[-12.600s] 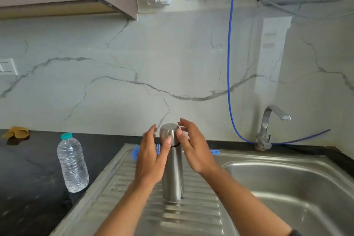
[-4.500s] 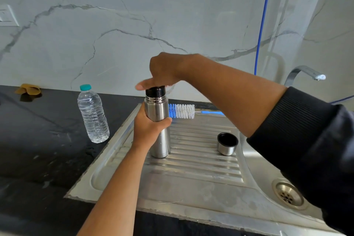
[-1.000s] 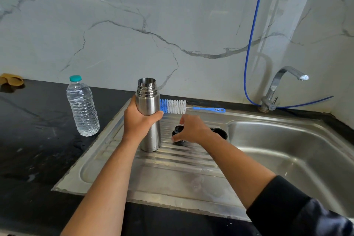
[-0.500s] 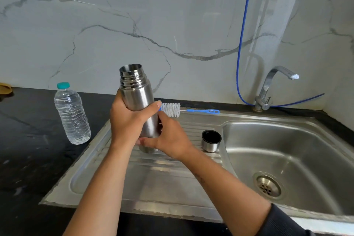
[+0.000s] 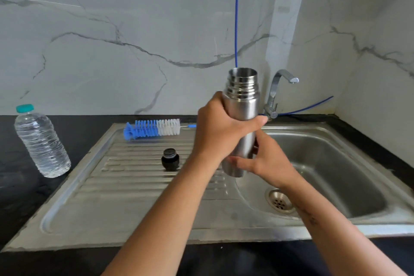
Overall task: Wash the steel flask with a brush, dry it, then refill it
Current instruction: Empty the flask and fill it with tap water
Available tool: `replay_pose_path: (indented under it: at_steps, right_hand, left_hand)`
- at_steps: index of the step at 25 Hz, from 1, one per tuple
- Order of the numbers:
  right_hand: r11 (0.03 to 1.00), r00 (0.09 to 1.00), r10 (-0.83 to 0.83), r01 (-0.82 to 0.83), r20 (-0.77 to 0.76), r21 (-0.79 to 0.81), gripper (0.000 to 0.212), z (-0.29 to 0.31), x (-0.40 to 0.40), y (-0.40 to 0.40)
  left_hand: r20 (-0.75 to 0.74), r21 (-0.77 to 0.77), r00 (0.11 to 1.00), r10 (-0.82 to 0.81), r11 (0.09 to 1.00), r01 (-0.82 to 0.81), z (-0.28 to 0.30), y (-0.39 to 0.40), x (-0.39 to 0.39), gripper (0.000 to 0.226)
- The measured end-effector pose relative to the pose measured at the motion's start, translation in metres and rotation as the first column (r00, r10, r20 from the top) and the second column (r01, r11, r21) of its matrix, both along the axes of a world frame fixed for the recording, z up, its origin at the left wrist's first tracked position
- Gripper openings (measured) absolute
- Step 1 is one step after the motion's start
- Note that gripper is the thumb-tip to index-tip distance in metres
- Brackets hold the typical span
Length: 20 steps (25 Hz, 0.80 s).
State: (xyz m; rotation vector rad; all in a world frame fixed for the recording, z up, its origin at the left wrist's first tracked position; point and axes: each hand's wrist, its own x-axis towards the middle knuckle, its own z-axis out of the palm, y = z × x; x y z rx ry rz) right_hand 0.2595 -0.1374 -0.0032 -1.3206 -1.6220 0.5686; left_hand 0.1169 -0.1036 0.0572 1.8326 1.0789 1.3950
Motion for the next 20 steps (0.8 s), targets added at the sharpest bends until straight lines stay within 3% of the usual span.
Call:
replay_pose_path:
  at_steps: [7, 11, 13, 15, 17, 20]
  right_hand:
    - [0.964, 0.960, -0.240, 0.253, -0.141, 0.077, 0.042, -0.030, 0.070, 0.007]
    - [0.957, 0.958, -0.281, 0.285, -0.061, 0.059, 0.056, -0.039, 0.097, 0.013]
    - [0.940, 0.940, -0.340, 0.340, 0.001, 0.037, 0.062, -0.041, 0.114, 0.020]
    - [0.923, 0.921, -0.385, 0.386, 0.066, 0.001, 0.061, -0.046, 0.129, 0.028]
    - [0.912, 0.909, -0.403, 0.408, 0.102, -0.031, 0.059, -0.054, 0.138, 0.033]
    - [0.904, 0.902, -0.408, 0.421, 0.141, -0.075, 0.061, -0.067, 0.145, 0.037]
  left_hand:
    - [-0.038, -0.147, 0.983, -0.181, 0.974, 0.174, -0.030, 0.011, 0.088, 0.061]
    - [-0.106, -0.157, 0.958, -0.265, 0.956, 0.247, -0.053, 0.028, 0.089, 0.062]
    - [-0.231, -0.119, 0.946, -0.229, 0.971, 0.206, -0.074, 0.036, 0.078, 0.067]
    - [-0.457, -0.091, 0.865, -0.209, 0.978, 0.188, -0.100, 0.042, 0.064, 0.056]
    - [-0.655, -0.093, 0.709, -0.261, 0.959, 0.267, -0.125, 0.047, 0.050, 0.040]
    - [-0.805, -0.213, 0.435, -0.403, 0.881, 0.423, -0.145, 0.048, 0.039, 0.029]
